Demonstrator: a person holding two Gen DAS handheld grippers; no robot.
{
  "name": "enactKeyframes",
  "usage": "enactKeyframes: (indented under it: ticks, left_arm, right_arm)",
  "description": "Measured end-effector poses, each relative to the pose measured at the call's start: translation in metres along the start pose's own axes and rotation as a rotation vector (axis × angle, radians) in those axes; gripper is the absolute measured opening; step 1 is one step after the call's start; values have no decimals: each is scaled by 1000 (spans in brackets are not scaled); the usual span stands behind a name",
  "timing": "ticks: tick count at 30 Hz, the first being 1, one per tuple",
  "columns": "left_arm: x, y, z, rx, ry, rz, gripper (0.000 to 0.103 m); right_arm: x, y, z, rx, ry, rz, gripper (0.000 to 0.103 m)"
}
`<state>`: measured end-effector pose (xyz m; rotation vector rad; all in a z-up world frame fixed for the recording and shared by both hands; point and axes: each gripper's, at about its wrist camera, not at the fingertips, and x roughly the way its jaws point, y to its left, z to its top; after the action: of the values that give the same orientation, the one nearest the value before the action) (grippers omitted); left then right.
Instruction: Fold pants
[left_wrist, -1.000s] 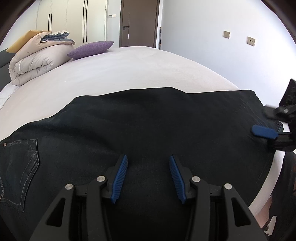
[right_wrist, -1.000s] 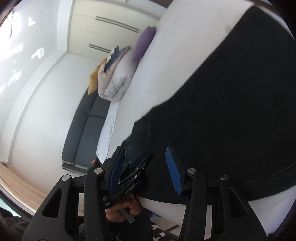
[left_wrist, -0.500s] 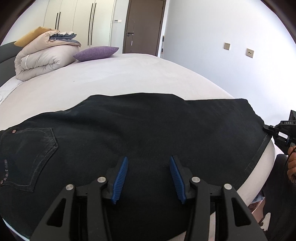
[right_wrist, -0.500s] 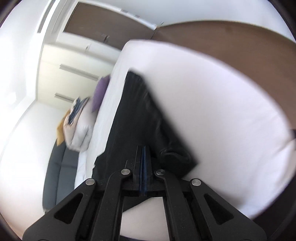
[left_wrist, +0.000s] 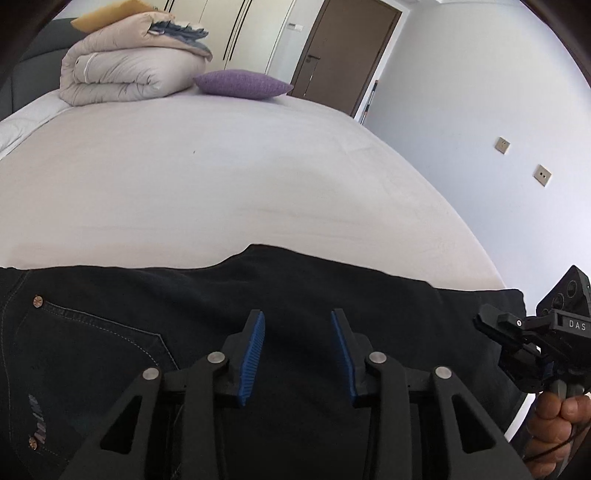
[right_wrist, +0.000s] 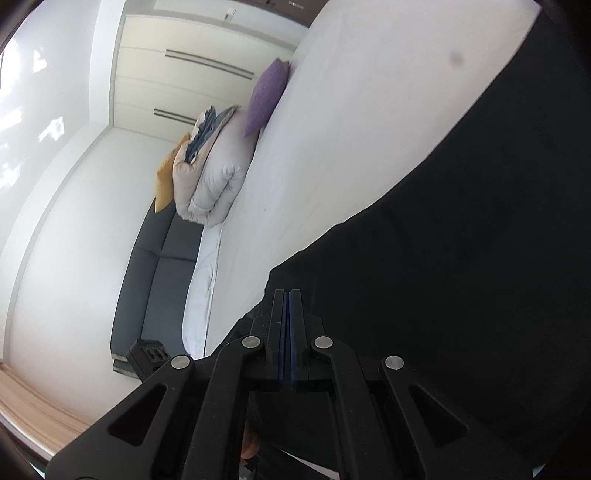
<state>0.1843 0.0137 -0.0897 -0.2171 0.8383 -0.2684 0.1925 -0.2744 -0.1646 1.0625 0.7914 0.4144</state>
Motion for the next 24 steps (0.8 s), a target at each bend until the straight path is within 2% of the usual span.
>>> enactKeyframes:
  ticks: [2, 4, 5, 7, 9, 11, 14, 17, 20, 23, 24]
  left_arm:
    - [18, 7, -10, -4, 50, 27, 26]
    - [26, 16, -20, -25, 41, 22, 21]
    - [25, 19, -21, -39, 33, 14, 20]
    - [25, 21, -20, -46, 33, 14, 16]
    - [27, 22, -20, -49, 33, 8, 16]
    - [27, 25, -20, -60, 28, 1, 15]
    - [26, 26, -22, -65, 23, -3, 14]
    - [25, 27, -23, -70, 20, -9, 14]
    - [21, 35, -24, -104, 21, -27, 10]
    - [8, 42, -26, -131, 10, 6, 9]
    - [2, 44, -27, -139, 2, 18, 9]
  right_arm:
    - [39, -3, -8, 66, 50, -26, 0]
    - [66, -21, -8, 130, 64, -60, 0]
    - [68, -32, -8, 134, 52, -83, 0]
    - [60, -51, -4, 151, 15, -39, 0]
    - [47, -63, 14, 178, -49, -70, 0]
    - [13, -86, 36, 244, -141, -71, 0]
    - [-40, -117, 71, 286, -277, -94, 0]
    - [-90, -136, 92, 326, -391, -126, 0]
    - [-139, -148, 105, 318, -484, -181, 0]
    - [-172, -140, 105, 277, -552, -288, 0]
    - [-181, -138, 99, 282, -562, -291, 0]
